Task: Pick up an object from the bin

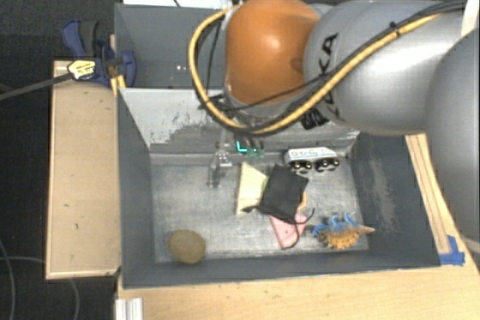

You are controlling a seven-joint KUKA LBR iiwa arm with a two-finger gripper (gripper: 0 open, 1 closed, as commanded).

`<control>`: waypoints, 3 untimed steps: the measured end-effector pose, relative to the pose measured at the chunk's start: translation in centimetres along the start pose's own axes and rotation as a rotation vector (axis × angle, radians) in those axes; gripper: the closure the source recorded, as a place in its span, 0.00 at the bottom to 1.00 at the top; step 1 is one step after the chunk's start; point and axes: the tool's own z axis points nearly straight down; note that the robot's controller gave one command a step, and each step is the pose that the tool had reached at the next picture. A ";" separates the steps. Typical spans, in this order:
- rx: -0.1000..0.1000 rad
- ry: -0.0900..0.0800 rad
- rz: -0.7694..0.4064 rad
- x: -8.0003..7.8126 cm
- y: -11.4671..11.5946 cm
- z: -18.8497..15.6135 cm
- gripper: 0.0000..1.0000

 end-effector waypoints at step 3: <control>0.000 -0.004 -0.020 0.3 -6.5 6.5 0.00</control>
Offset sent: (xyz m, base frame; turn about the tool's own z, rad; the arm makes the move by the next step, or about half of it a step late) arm 0.0034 -0.0550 -0.0978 -0.1796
